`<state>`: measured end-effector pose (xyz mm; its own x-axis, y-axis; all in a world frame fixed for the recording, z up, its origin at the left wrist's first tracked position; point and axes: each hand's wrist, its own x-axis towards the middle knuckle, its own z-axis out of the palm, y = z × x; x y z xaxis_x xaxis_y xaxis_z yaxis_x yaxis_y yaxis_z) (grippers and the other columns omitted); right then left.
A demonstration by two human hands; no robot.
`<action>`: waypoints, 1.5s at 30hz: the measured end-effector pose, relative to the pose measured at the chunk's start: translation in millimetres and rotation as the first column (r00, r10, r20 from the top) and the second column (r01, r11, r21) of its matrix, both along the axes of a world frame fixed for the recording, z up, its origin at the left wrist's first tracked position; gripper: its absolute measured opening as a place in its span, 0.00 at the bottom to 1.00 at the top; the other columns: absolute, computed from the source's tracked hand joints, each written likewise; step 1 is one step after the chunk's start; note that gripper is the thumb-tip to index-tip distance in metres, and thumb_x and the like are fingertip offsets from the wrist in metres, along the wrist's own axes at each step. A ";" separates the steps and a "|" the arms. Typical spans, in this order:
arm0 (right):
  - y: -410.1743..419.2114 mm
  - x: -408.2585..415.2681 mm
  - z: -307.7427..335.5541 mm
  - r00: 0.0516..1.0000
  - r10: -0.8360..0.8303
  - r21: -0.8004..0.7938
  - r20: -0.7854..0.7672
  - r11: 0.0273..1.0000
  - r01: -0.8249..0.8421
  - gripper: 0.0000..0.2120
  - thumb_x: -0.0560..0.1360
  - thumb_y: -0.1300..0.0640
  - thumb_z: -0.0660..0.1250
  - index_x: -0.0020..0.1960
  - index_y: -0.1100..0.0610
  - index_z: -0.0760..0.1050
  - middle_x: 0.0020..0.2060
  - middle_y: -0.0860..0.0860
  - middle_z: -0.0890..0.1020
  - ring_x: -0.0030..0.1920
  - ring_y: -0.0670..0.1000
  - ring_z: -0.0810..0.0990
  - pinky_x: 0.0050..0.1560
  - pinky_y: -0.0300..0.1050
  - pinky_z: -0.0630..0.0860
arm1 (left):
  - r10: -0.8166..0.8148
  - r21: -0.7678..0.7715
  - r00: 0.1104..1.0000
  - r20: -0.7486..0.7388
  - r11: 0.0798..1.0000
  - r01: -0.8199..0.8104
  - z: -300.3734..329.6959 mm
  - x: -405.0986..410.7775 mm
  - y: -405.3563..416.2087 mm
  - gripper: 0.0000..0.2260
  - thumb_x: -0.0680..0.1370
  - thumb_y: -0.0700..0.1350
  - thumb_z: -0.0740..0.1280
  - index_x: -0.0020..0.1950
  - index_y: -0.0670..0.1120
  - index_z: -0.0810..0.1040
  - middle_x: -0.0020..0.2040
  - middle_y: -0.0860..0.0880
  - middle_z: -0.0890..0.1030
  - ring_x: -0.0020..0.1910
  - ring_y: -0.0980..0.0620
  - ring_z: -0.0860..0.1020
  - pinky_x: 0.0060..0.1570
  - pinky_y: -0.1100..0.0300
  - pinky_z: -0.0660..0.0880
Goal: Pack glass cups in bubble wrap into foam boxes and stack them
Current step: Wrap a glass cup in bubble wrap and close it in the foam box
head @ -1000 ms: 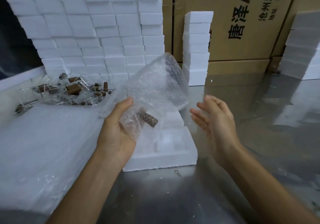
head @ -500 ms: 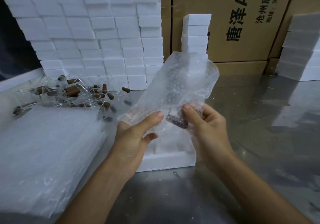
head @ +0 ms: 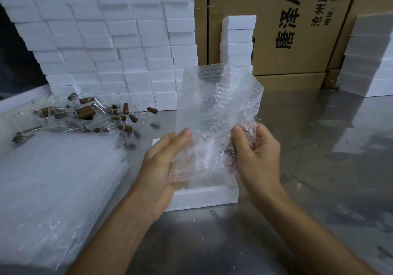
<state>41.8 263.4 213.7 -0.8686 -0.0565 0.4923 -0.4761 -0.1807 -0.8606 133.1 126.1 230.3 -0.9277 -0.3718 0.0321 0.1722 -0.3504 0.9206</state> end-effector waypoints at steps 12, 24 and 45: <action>-3.3 2.1 -2.4 0.999 -0.026 0.002 -0.041 1.000 0.027 0.14 0.79 0.57 0.68 0.37 0.52 0.69 0.24 0.44 0.72 0.25 0.46 0.69 0.23 0.55 0.72 | 0.281 -0.100 0.959 -0.042 0.954 -0.284 4.2 -0.4 -8.8 0.12 0.79 0.53 0.66 0.53 0.47 0.83 0.52 0.46 0.85 0.48 0.48 0.84 0.47 0.51 0.82; -2.2 5.3 -1.8 0.997 0.072 -0.009 -0.033 0.997 -0.072 0.09 0.79 0.58 0.69 0.43 0.60 0.76 0.27 0.51 0.75 0.28 0.47 0.73 0.29 0.46 0.72 | -0.073 -0.237 0.994 -0.076 0.970 0.053 -8.5 0.6 -4.9 0.31 0.65 0.41 0.80 0.66 0.44 0.76 0.59 0.44 0.83 0.59 0.44 0.82 0.57 0.51 0.79; 13.3 -2.8 4.2 0.697 -0.129 0.226 -0.705 0.891 0.394 0.14 0.78 0.51 0.67 0.59 0.58 0.78 0.56 0.49 0.80 0.59 0.49 0.78 0.59 0.46 0.71 | 0.089 -0.181 0.995 -0.044 0.979 -0.096 -4.8 0.7 -13.4 0.31 0.62 0.42 0.79 0.64 0.42 0.77 0.57 0.42 0.83 0.57 0.44 0.82 0.59 0.48 0.77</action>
